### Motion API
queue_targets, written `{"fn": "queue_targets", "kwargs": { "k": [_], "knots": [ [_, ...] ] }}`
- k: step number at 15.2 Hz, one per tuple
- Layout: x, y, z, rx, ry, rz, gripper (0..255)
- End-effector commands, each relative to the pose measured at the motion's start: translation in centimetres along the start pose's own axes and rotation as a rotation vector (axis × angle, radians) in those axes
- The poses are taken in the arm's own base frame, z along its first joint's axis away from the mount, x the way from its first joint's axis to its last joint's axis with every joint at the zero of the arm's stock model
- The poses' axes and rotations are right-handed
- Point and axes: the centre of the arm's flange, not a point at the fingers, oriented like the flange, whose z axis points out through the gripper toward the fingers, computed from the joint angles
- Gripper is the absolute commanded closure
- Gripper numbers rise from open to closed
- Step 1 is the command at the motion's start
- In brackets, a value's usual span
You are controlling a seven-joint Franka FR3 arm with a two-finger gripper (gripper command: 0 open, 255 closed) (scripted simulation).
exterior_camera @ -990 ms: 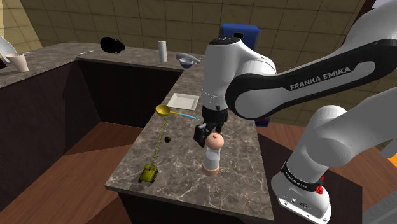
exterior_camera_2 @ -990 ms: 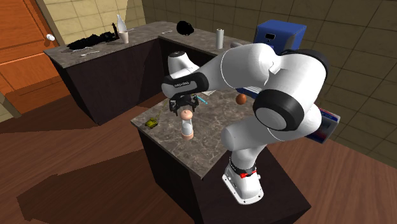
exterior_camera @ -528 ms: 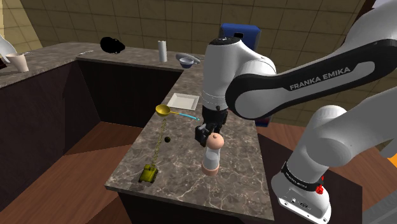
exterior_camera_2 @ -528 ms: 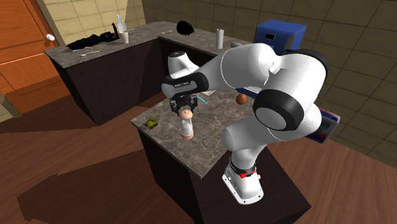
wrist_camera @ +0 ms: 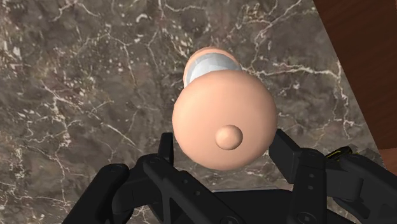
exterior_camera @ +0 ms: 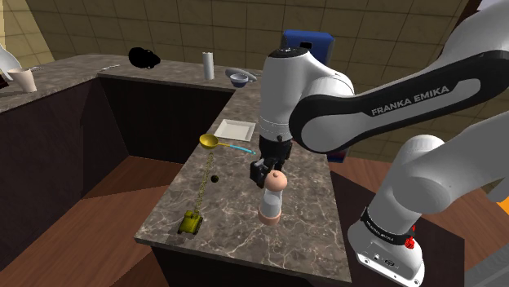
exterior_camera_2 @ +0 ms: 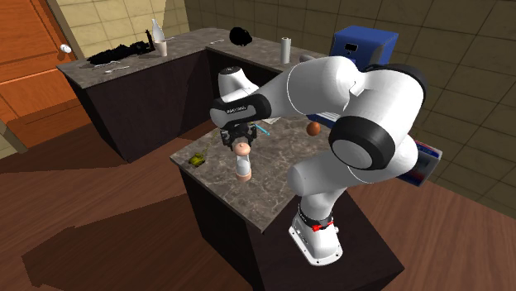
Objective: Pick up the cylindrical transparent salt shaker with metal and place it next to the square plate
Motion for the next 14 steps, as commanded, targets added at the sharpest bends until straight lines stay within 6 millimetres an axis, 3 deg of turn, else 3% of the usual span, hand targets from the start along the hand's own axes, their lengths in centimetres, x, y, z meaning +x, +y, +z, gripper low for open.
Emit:
{"fn": "queue_targets", "kwargs": {
  "k": [1, 14],
  "knots": [
    [0.0, 0.0, -0.5, -0.001, -0.001, 0.000, 255],
    [0.4, 0.5, -7.3, -0.001, -0.001, 0.000, 255]
  ]
}}
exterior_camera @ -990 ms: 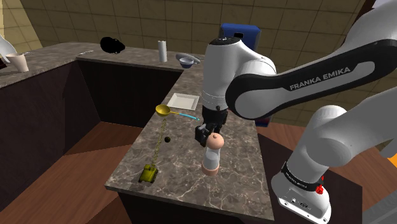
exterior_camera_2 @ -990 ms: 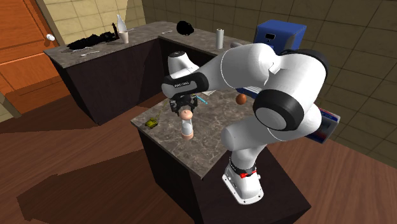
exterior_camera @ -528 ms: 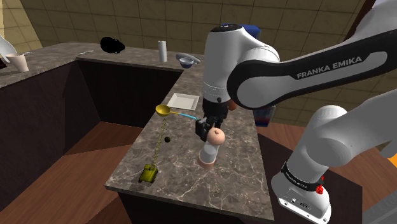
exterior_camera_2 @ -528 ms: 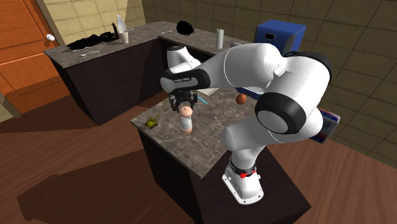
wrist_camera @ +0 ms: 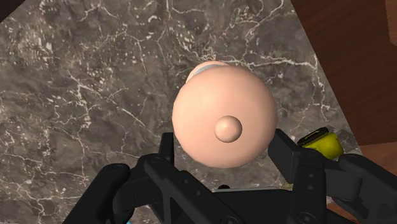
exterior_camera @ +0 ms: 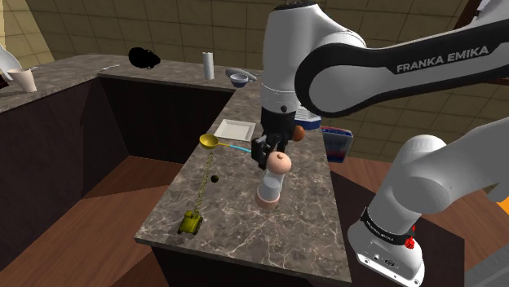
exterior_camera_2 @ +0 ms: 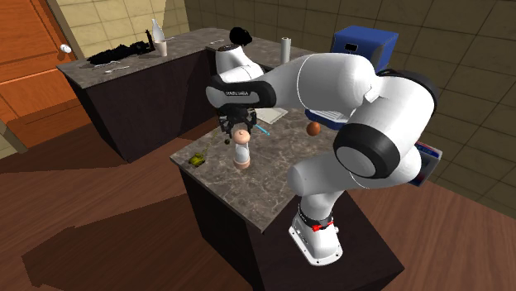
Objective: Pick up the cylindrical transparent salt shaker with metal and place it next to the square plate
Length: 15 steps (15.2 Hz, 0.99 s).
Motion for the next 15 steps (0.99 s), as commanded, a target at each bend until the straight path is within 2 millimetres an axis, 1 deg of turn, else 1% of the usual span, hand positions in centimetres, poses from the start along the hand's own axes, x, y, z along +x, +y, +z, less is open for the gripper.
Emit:
{"fn": "queue_targets", "kwargs": {
  "k": [1, 15],
  "knots": [
    [-0.1, 0.0, -1.1, 0.000, 0.000, 0.000, 255],
    [0.3, 0.5, -8.5, 0.000, 0.000, 0.000, 255]
  ]
}}
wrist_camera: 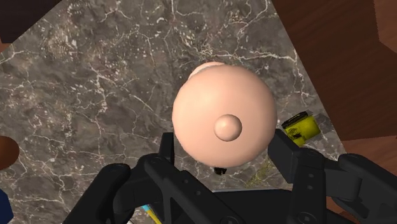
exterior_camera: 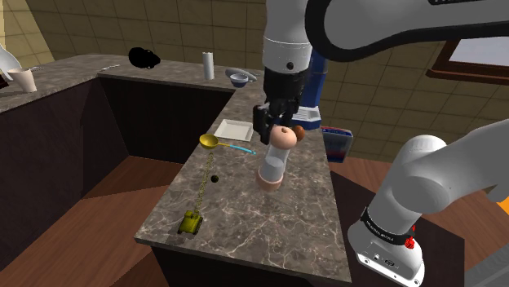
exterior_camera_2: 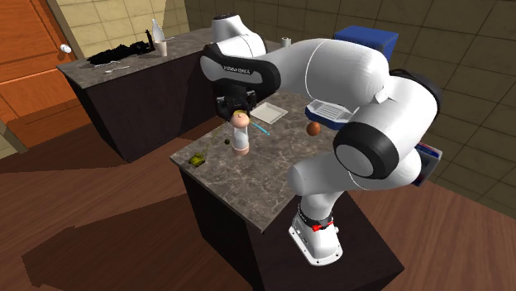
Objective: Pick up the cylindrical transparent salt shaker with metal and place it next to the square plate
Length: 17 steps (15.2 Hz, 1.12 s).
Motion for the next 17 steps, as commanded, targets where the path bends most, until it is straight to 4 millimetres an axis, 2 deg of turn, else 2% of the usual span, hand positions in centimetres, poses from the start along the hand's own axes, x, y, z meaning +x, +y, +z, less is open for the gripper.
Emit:
{"fn": "queue_targets", "kwargs": {
  "k": [1, 17],
  "knots": [
    [0.0, 0.1, -1.0, 0.000, 0.000, 0.000, 255],
    [0.4, 0.7, -9.4, 0.000, 0.000, 0.000, 255]
  ]
}}
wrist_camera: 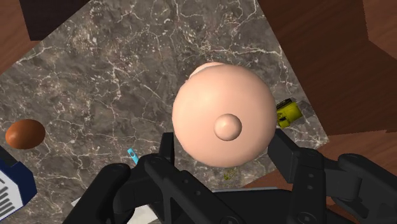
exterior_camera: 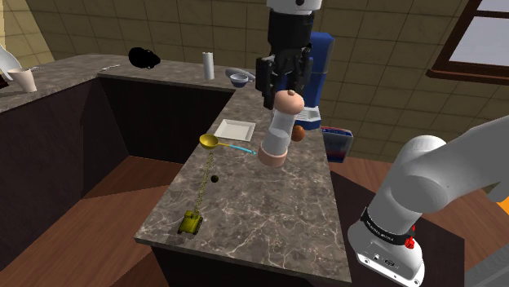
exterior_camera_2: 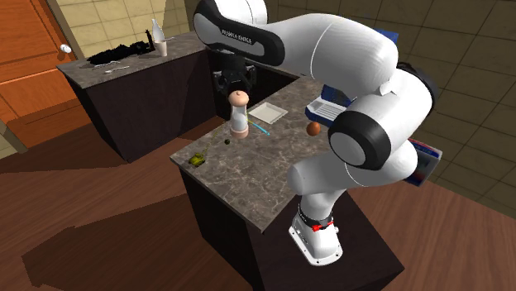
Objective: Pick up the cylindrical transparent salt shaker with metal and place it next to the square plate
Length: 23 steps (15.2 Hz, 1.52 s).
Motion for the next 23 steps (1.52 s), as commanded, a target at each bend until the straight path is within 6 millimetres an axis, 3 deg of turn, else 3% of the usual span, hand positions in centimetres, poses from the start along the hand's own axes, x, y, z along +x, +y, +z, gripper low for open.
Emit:
{"fn": "queue_targets", "kwargs": {
  "k": [1, 4, 23],
  "knots": [
    [0.0, 0.1, -1.0, 0.000, 0.000, 0.000, 255],
    [0.0, 0.2, -2.4, 0.000, 0.000, 0.000, 255],
    [16.7, 18.8, -0.4, 0.000, 0.000, 0.000, 255]
  ]
}}
